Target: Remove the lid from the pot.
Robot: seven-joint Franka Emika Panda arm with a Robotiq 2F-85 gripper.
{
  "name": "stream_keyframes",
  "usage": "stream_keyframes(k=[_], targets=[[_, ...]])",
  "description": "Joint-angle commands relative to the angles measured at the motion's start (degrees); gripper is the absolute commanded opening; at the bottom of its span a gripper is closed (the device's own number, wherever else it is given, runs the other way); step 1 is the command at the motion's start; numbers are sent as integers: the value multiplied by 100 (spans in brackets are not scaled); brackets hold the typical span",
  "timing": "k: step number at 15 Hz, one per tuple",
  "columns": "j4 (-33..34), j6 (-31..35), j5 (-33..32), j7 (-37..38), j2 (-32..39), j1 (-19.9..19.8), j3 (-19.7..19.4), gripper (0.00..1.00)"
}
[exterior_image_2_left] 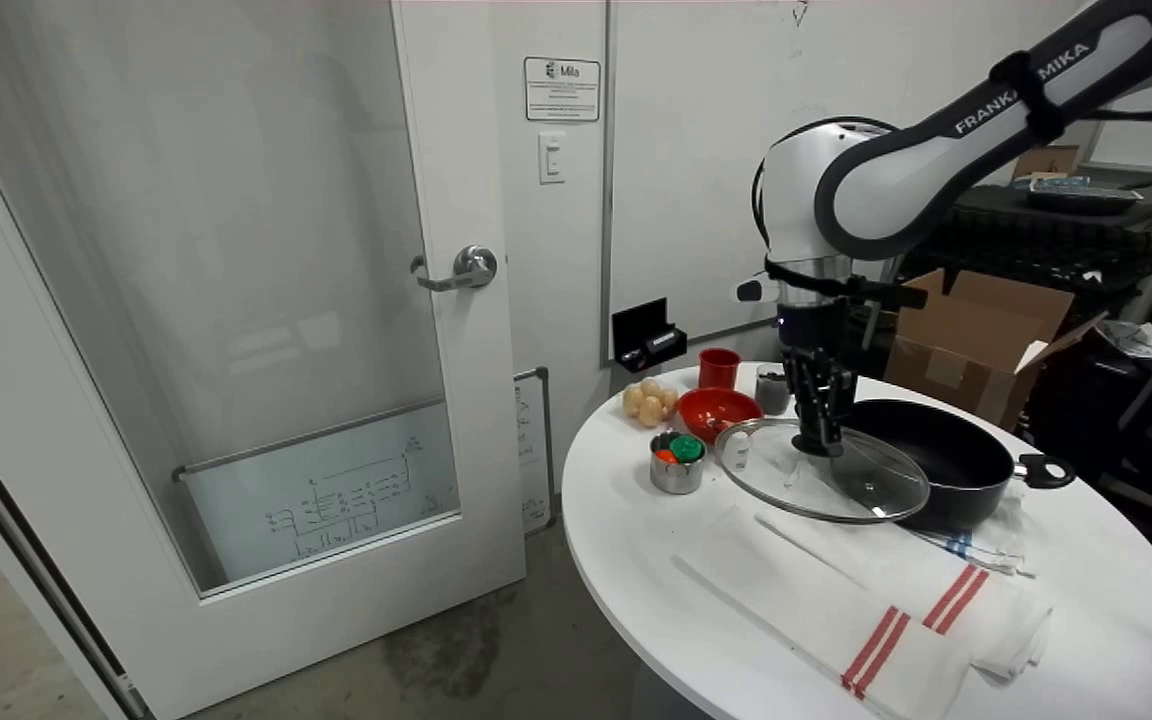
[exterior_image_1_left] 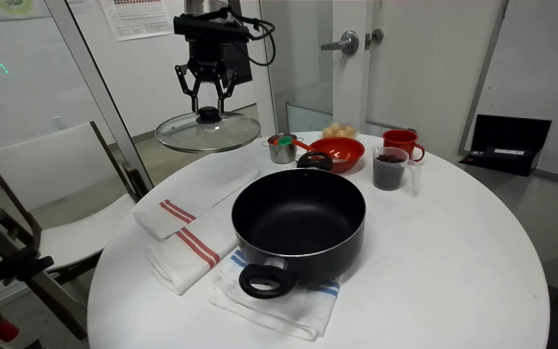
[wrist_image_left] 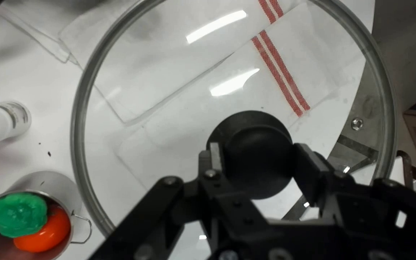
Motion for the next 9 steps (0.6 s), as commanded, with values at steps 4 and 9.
stream_keyframes(k=[4,9], targets=[[114,216,33,-82,529,-45,31,25],[151,374,-23,-72,906,-30,23,25]])
